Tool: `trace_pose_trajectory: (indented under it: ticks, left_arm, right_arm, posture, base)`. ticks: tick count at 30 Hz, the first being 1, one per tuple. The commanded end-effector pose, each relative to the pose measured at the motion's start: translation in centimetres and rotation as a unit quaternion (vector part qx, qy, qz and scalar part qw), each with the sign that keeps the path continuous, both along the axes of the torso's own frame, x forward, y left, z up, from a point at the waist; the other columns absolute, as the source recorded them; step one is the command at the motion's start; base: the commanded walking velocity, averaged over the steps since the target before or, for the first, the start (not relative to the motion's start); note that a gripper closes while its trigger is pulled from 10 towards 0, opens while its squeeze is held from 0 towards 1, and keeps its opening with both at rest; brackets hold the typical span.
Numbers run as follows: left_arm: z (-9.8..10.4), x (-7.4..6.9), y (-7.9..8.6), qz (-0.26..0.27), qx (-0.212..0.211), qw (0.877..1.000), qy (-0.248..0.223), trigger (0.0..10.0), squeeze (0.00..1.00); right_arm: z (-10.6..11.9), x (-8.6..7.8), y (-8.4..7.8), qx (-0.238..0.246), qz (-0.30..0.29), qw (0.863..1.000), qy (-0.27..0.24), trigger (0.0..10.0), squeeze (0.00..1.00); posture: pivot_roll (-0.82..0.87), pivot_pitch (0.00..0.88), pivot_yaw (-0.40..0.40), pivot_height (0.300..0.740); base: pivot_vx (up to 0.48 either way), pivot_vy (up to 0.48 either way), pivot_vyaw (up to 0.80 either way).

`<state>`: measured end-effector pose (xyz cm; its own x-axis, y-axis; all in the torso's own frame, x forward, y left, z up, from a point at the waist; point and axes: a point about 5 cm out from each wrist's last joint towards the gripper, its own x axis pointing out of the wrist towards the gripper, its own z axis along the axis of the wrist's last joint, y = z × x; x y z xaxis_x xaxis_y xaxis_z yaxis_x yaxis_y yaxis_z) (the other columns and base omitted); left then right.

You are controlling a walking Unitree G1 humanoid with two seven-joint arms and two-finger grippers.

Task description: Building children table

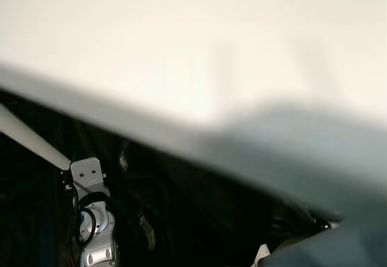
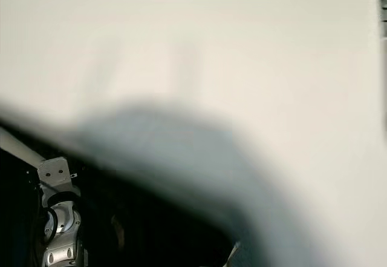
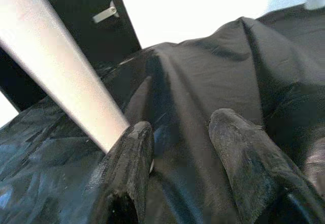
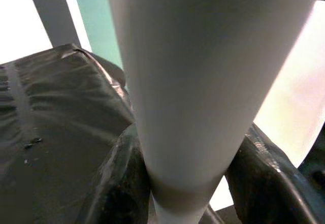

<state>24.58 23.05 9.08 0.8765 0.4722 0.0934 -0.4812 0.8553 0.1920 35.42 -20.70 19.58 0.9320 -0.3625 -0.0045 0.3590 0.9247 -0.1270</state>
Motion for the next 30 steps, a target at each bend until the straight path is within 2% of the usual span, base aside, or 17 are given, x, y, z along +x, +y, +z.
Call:
trace_pose_trajectory:
  ticks: [1, 3, 4, 5, 7, 12, 15, 22, 25, 27, 28, 30]
  left_arm:
    - [-0.2, -0.4, 0.4, 0.062, -0.007, 0.998, -0.007, 10.0, 0.0]
    - [-0.2, -0.3, 0.2, 0.058, -0.007, 0.998, -0.007, 10.0, 0.0]
    - [-0.2, -0.3, 0.2, 0.058, -0.007, 0.998, -0.007, 10.0, 0.0]
    - [-0.1, -0.1, 0.1, 0.055, -0.006, 0.998, -0.009, 10.0, 0.0]
    - [0.0, 0.1, 0.1, 0.054, -0.005, 0.998, -0.011, 10.0, 0.0]
    - [0.1, 0.0, 0.1, 0.055, -0.004, 0.998, -0.013, 10.0, 0.0]
    - [0.0, -0.3, 0.1, 0.057, -0.004, 0.998, -0.013, 10.0, 0.0]
    - [-0.1, -0.5, 0.0, 0.057, -0.003, 0.998, -0.011, 10.0, 0.0]
    - [-0.1, -0.4, -0.2, 0.051, -0.002, 0.999, -0.01, 10.0, 0.0]
    - [0.0, -0.2, -0.3, 0.047, -0.001, 0.999, -0.011, 10.0, 0.0]
    - [0.0, -0.2, -0.3, 0.047, -0.001, 0.999, -0.011, 10.0, 0.0]
    - [0.1, -0.1, -0.4, 0.046, -0.001, 0.999, -0.012, 10.0, 0.0]
  right_arm:
    - [-1.1, 0.2, 0.7, 0.002, 0.014, 0.999, 0.035, 0.0, 0.0]
    - [0.0, 1.3, 0.5, 0.018, 0.014, 0.999, 0.032, 0.0, 0.0]
    - [0.0, 1.3, 0.5, 0.018, 0.014, 0.999, 0.032, 0.0, 0.0]
    - [1.4, 2.6, 0.3, 0.037, 0.013, 0.999, 0.025, 0.0, 0.0]
    - [2.4, 3.3, 0.2, 0.054, 0.01, 0.998, 0.021, 0.0, 0.0]
    - [3.0, 3.7, 0.2, 0.066, 0.006, 0.998, 0.023, 0.0, 0.0]
    - [3.0, 3.9, 0.8, 0.073, 0.016, 0.997, 0.027, 0.0, 0.0]
    - [3.3, 4.5, 1.1, 0.093, 0.023, 0.995, 0.036, 0.0, 0.0]
    - [4.3, 5.4, 0.9, 0.105, 0.028, 0.993, 0.038, 0.0, 0.0]
    - [5.7, 5.9, 0.3, 0.086, 0.025, 0.996, 0.027, 0.0, 0.0]
    - [5.7, 5.9, 0.3, 0.086, 0.025, 0.996, 0.027, 0.0, 0.0]
    - [6.6, 6.2, -0.7, 0.068, 0.017, 0.997, 0.021, 0.0, 0.0]
  posture:
    - [0.07, 0.0, 0.095, 0.74]
    - [0.07, 0.0, 0.097, 0.74]
    - [0.07, 0.0, 0.097, 0.74]
    - [0.07, 0.0, 0.096, 0.74]
    - [0.07, 0.0, 0.094, 0.74]
    - [0.08, 0.0, 0.09, 0.74]
    - [0.09, 0.0, 0.085, 0.74]
    - [0.09, 0.0, 0.092, 0.74]
    - [0.08, 0.0, 0.097, 0.74]
    - [0.08, 0.0, 0.095, 0.74]
    - [0.08, 0.0, 0.095, 0.74]
    - [0.09, 0.0, 0.087, 0.74]
  base:
    - [0.0, 0.0, 0.0]
    - [0.0, 0.0, 0.0]
    - [0.0, 0.0, 0.0]
    - [0.0, 0.0, 0.0]
    - [0.0, 0.0, 0.0]
    - [0.0, 0.0, 0.0]
    - [0.0, 0.0, 0.0]
    - [0.0, 0.0, 0.0]
    - [0.0, 0.0, 0.0]
    - [0.0, 0.0, 0.0]
    - [0.0, 0.0, 0.0]
    - [0.0, 0.0, 0.0]
